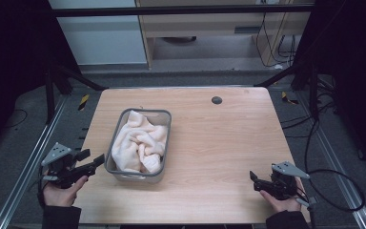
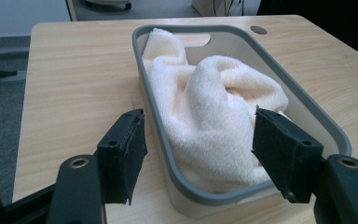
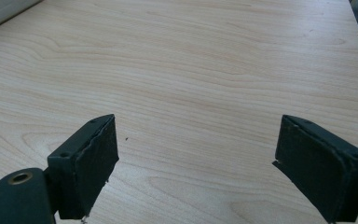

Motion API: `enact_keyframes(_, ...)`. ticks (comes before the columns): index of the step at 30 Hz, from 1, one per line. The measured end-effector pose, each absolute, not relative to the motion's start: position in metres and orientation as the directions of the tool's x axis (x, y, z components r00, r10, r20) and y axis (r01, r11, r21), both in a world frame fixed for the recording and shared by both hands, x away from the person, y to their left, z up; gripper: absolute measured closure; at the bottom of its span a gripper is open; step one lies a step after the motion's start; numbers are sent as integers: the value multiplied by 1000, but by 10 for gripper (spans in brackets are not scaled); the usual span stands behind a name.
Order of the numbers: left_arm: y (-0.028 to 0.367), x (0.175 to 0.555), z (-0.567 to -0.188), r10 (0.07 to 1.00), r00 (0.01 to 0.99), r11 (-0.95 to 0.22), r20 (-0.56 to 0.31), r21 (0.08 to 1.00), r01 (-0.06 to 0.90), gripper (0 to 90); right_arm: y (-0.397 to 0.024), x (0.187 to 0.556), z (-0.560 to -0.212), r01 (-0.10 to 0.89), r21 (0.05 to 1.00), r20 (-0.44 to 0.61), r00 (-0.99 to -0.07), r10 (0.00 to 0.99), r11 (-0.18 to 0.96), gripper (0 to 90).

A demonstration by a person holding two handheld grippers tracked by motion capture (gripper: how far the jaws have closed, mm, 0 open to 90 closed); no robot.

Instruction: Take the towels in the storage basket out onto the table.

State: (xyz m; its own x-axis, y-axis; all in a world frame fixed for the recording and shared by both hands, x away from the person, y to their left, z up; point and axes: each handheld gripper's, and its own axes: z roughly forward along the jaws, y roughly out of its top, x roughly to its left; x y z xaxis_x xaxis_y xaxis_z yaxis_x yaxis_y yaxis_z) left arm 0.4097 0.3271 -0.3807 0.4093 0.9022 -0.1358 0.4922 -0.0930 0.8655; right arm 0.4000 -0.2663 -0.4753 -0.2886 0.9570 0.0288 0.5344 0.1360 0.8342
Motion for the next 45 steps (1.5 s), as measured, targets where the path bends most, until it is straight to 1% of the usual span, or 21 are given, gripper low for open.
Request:
enact_keyframes(5,318,419,-371,893,435,-124,-117,865,486,341,-267,400,-476,532,834,18,-290,957,145,127)
enact_keyframes(15,291,441,-358,872,486,-225,-56,837,499,330,-267,401,-476,539,828,15,-293,956,152,117)
enact_keyframes(16,283,446,-356,866,498,-251,-43,824,508,328,-266,401,-477,548,824,25,-292,956,146,114)
enact_keyframes(19,272,456,-355,859,512,-287,-27,803,523,326,-266,401,-477,544,824,13,-293,956,155,110)
enact_keyframes(25,260,466,-356,855,519,-311,-17,783,538,328,-266,402,-478,549,820,10,-296,955,162,107)
enact_keyframes(34,249,485,-359,854,521,-353,3,738,575,300,-266,402,-479,555,815,10,-301,954,166,101)
enact_keyframes(36,247,490,-360,856,517,-369,19,723,585,300,-266,403,-479,559,812,10,-300,954,167,98)
enact_keyframes(39,245,496,-363,855,519,-371,7,707,602,289,-266,403,-479,563,810,16,-301,953,164,94)
enact_keyframes(45,240,505,-369,846,532,-410,25,668,621,264,-265,404,-481,567,804,6,-307,952,178,88)
